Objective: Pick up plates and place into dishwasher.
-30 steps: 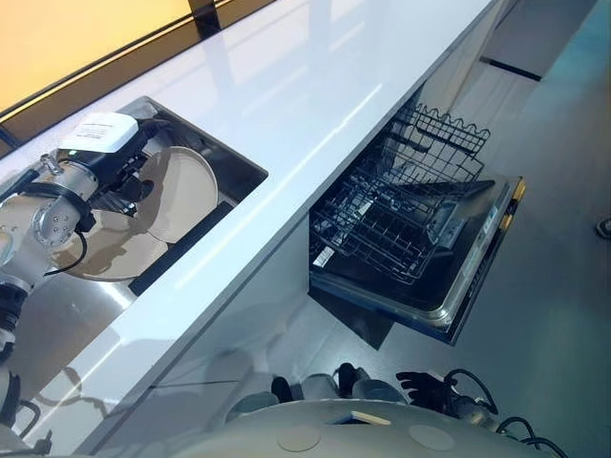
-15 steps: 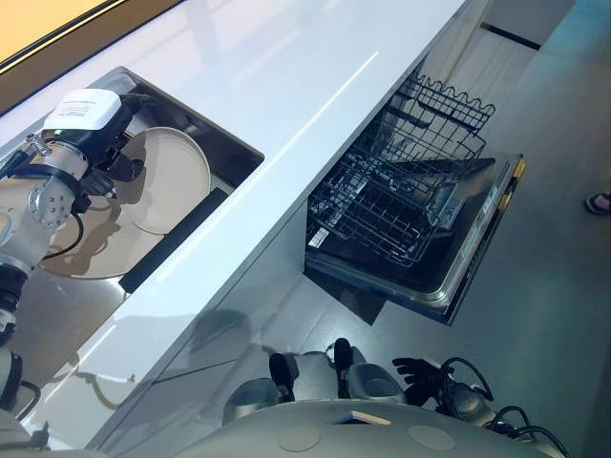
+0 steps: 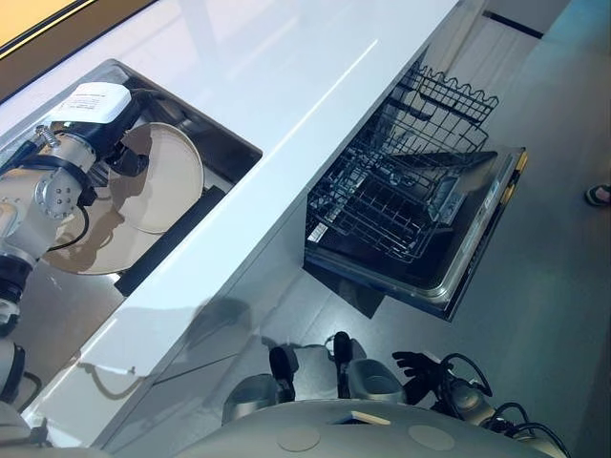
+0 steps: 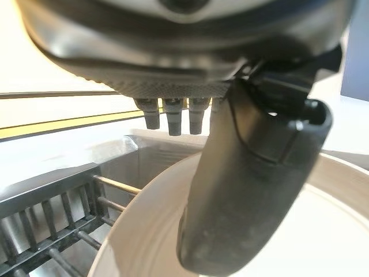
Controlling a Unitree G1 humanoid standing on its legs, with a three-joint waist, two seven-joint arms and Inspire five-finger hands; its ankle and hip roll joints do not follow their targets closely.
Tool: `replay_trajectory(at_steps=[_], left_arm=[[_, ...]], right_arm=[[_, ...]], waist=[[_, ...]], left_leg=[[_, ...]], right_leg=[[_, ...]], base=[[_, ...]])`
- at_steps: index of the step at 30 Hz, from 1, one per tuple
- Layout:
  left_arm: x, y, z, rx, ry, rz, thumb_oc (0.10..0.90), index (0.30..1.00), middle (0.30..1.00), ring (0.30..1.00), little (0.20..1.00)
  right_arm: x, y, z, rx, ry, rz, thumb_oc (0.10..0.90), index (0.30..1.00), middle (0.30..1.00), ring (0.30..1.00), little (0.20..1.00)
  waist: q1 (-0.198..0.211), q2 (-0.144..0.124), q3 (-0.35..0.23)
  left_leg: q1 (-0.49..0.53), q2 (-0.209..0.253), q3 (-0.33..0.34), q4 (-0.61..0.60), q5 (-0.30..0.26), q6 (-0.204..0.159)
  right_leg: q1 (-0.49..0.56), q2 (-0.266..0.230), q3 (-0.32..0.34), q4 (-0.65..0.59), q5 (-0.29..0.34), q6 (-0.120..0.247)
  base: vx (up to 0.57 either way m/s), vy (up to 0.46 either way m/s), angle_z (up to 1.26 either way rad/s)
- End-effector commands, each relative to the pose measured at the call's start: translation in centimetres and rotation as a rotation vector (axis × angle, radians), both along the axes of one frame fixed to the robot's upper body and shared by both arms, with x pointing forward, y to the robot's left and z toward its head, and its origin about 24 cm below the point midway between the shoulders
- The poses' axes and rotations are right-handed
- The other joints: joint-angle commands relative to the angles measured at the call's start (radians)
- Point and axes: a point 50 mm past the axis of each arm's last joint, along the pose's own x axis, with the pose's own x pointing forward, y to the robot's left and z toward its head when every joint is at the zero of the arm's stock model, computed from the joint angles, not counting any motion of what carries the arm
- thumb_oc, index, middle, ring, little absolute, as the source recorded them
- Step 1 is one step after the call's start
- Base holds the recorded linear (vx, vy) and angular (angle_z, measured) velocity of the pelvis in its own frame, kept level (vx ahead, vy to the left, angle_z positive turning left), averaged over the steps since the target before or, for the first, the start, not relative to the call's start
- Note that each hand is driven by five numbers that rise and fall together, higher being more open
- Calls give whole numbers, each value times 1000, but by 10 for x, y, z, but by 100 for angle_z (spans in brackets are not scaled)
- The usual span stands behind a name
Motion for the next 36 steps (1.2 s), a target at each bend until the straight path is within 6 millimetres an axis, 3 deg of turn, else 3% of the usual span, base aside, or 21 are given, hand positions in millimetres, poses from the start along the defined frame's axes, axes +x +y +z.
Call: replay_trajectory(at_steps=[1,6,7,9,10,12,13,15,16,18,21,22,25,31,36], left_arm=[[10,-11,71,-33,-194,-50,800,900,900,900,900],[15,-18,68,-55,37,-81,800,900,900,900,900],[16,-19,66,-63,89,-87,550,686,686,686,650],[16,-21,66,-48,131,-88,501,644,644,644,601],[17,-20,68,-47,145,-86,421,575,575,575,521],[17,-23,73,-38,139,-95,391,549,549,549,491],[17,-24,77,-37,136,-104,289,462,462,462,389],[17,-27,81,-34,120,-118,265,441,441,441,365],[17,-29,84,-44,109,-128,322,491,491,491,422],[16,-32,89,-65,82,-150,355,519,519,519,455],[14,-35,93,-65,38,-171,284,458,458,458,384],[13,-36,95,-67,26,-175,204,389,389,389,304],[11,-36,99,-58,-21,-182,100,300,300,300,200],[5,-31,107,-42,-105,-177,100,300,300,300,200],[-3,-20,123,-36,-261,-132,100,300,300,300,200]], right_arm=[[3,-19,8,-35,-40,-26,800,900,900,900,900],[5,-22,9,-44,-42,-23,800,900,900,900,900],[6,-22,10,-45,-42,-24,800,900,900,900,900],[8,-25,11,-48,-42,-25,800,900,900,900,900],[8,-25,11,-52,-41,-23,800,900,900,900,900],[9,-26,12,-56,-40,-24,800,900,900,900,900],[10,-26,12,-56,-41,-27,800,900,900,900,900],[11,-26,12,-56,-44,-31,800,900,900,900,900],[12,-26,12,-55,-46,-34,800,900,900,900,900],[12,-25,12,-51,-49,-39,800,900,900,900,900],[14,-24,12,-47,-52,-37,800,900,900,900,900],[14,-24,12,-46,-52,-35,800,900,900,900,900],[15,-23,11,-45,-53,-32,800,900,900,900,900],[15,-22,11,-45,-60,-29,800,900,900,900,900],[27,-20,18,-33,-172,-36,800,900,900,900,900]], waist=[[-30,54,-50],[-34,62,-46],[-33,64,-45],[-33,67,-43],[-34,69,-42],[-32,73,-42],[-30,74,-43],[-27,76,-45],[-25,77,-47],[-21,79,-51],[-15,80,-57],[-13,81,-58],[-9,83,-63],[0,83,-69],[10,80,-71]], left_leg=[[-40,-86,-50,86,-107,76],[-41,-89,-54,87,-104,76],[-42,-89,-54,87,-103,75],[-42,-90,-55,88,-102,75],[-40,-91,-56,88,-102,74],[-40,-91,-57,89,-101,73],[-40,-92,-59,87,-100,72],[-41,-93,-64,85,-99,71],[-41,-94,-66,83,-98,70],[-39,-94,-70,79,-96,69],[-37,-94,-76,71,-93,66],[-36,-93,-78,69,-91,66],[-35,-92,-81,61,-87,63],[-31,-88,-92,52,-84,60],[-30,-83,-104,51,-83,59]], right_leg=[[-121,-13,-12,168,-19,101],[-122,-13,-10,168,-19,98],[-122,-12,-10,167,-20,98],[-122,-12,-11,166,-22,98],[-121,-13,-13,166,-22,97],[-117,-14,-17,162,-26,95],[-115,-13,-19,159,-27,95],[-113,-13,-24,156,-28,94],[-113,-13,-25,155,-29,94],[-111,-12,-29,152,-32,93],[-107,-9,-34,147,-37,92],[-106,-7,-36,146,-40,91],[-101,-3,-38,140,-46,91],[-86,6,-44,134,-59,89],[-65,14,-50,133,-76,86]], base=[[0,0,0],[0,0,0],[0,0,0],[0,0,0],[0,0,0],[-36,-5,0],[-41,-16,1],[-40,-18,1],[-38,-17,2],[-39,-20,3],[-39,-18,8],[-34,-15,8],[-49,-20,7],[-45,-30,6],[-49,-60,9]])
